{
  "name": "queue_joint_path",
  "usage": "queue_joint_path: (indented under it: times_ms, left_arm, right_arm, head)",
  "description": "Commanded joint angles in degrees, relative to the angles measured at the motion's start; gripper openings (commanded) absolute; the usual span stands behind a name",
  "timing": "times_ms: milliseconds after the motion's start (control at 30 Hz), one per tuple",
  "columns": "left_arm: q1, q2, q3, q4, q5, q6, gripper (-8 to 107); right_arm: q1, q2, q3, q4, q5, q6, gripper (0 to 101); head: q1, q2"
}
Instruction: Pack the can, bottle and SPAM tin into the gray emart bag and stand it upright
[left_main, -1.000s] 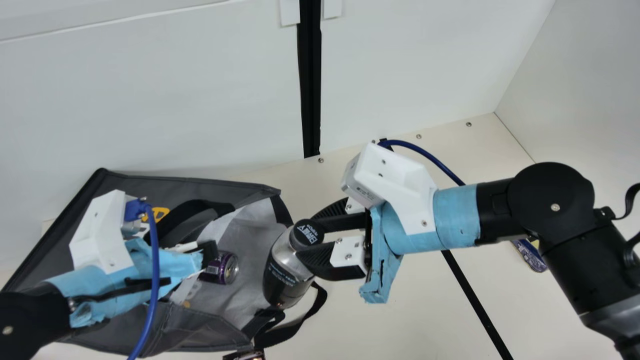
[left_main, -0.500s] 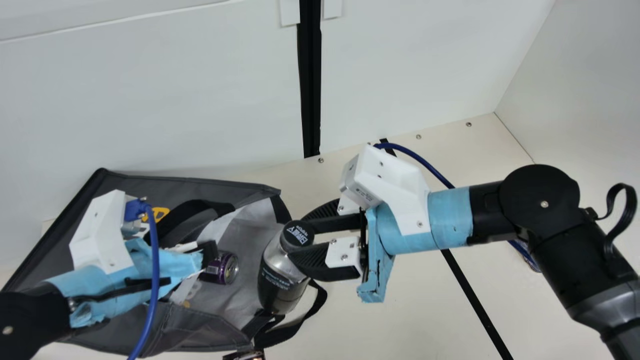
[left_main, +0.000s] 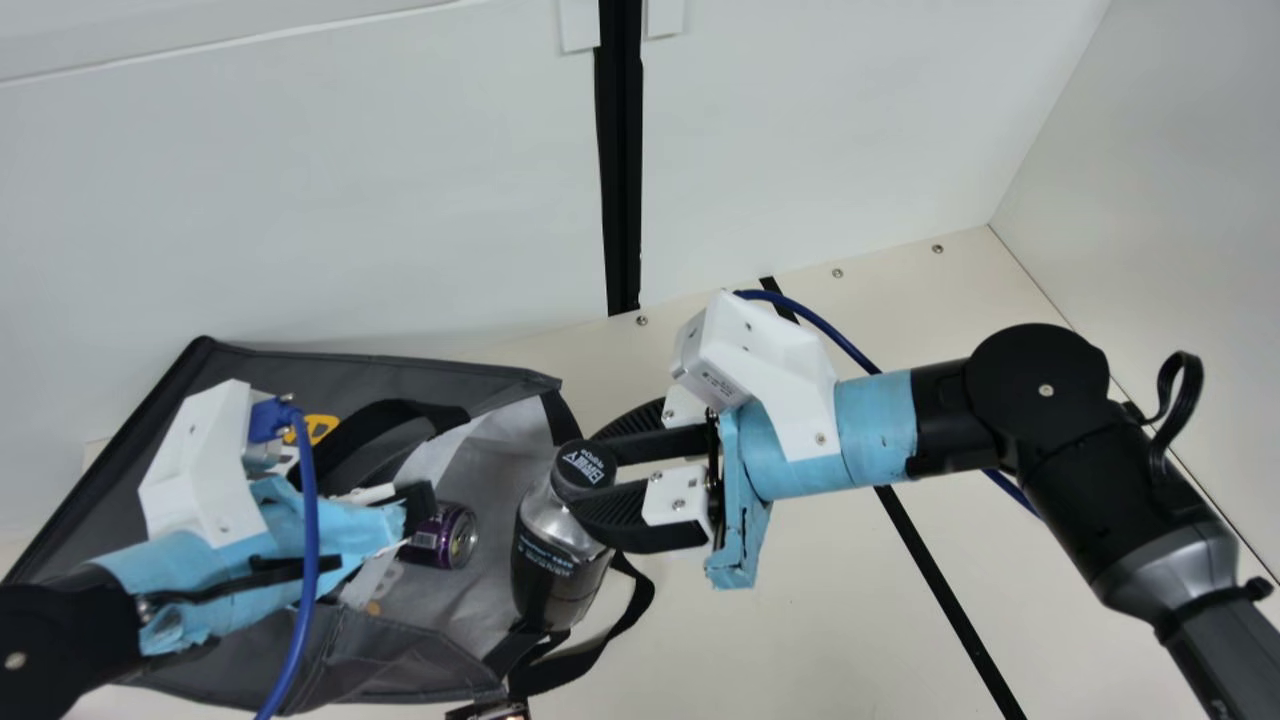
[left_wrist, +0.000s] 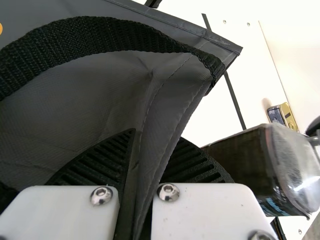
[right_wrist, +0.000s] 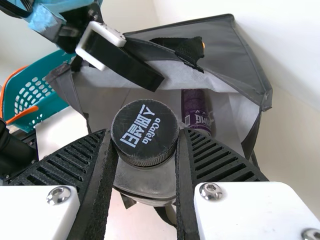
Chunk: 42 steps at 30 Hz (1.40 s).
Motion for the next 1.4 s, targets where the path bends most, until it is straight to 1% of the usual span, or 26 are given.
queue_joint_path:
  times_ms: [0,500,933,1367]
  left_arm:
    - [0.0,0.0,0.0,0.0,0.0,0.0,-8]
    - [0.0,0.0,0.0,0.0,0.0,0.0,-8]
    - [0.0,0.0,0.0,0.0,0.0,0.0,-8]
    - [0.0,0.0,0.0,0.0,0.0,0.0,-8]
  right_arm:
    - [0.0,0.5,0.1,0.2,0.3,-0.4,0]
    - [-0.1,4.1,0.7,1.1,-0.1,-2.3,0]
    - [6.2,7.2,2.5,2.9,-7.5,-3.0,0]
    - [11.7,12.7,1.5,5.7,-14.6,-4.2,0]
  head:
    - [-1.3,0.0]
    - [-1.3,0.0]
    - [-1.3,0.0]
    - [-1.3,0.0]
